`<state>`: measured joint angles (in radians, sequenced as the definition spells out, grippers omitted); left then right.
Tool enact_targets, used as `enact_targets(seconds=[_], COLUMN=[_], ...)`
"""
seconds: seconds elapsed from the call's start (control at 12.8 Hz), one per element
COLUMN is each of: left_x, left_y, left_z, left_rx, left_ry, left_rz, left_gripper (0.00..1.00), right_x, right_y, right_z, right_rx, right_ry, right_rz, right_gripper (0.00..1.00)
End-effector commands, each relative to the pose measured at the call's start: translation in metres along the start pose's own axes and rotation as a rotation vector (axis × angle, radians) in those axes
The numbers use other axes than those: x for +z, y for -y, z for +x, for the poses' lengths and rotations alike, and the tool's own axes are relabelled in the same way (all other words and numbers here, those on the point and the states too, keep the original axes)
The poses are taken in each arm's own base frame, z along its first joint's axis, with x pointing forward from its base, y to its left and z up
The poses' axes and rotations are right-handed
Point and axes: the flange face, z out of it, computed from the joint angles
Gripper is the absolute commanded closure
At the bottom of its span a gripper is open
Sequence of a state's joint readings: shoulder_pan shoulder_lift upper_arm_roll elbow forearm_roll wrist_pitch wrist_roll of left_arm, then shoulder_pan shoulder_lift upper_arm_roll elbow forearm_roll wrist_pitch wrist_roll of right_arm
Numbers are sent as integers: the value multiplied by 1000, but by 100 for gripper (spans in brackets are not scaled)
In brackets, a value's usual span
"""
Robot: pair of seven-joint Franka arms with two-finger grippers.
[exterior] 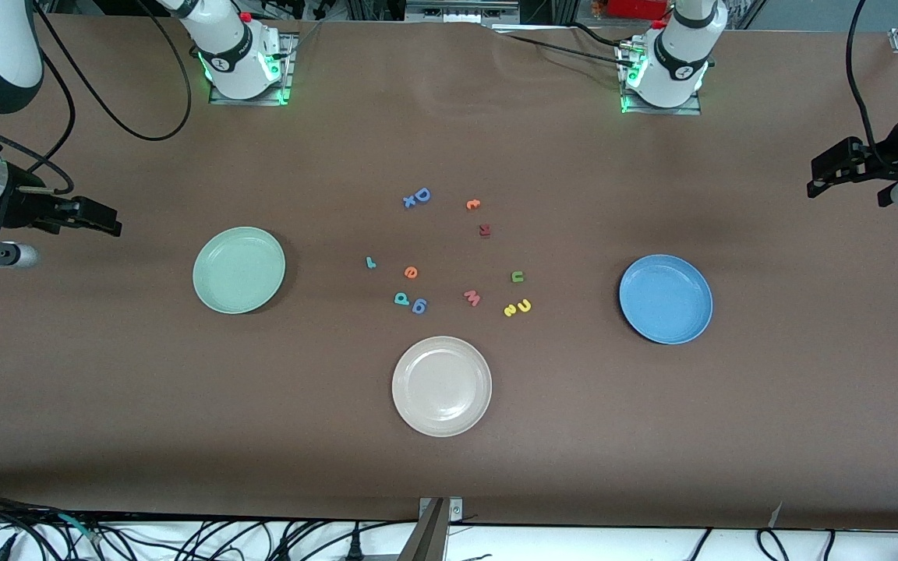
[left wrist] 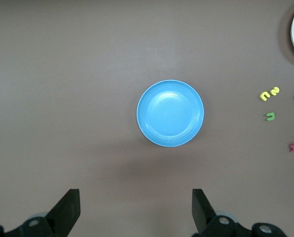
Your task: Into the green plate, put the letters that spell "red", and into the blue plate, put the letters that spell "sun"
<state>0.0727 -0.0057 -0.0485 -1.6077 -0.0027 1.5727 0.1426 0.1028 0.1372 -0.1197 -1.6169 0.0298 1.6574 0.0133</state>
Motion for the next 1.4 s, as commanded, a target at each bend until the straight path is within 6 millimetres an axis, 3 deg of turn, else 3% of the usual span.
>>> enact_targets(seconds=[0.0,0.55,0.86,1.32], left_x=[-7,0,-3,-3], left_y=[0,7,-8,-10], left_z=[0,-5,-4,-3], left_rx=[18,6,29,32], left_ry=[2,54,49,49], left_rz=[-3,-8,-6,-6], left_gripper=[0,0,0,0], right_x=[-4,-4,-4,-4], right_y=[-2,-2,-2,-2], right_z=[0,0,0,0], right_rx=[-3,-3,-5,-7], right_ry=[-6,-6,-6,-5], right_rz=[-4,-6,-7,-9], right_gripper=[0,0,0,0])
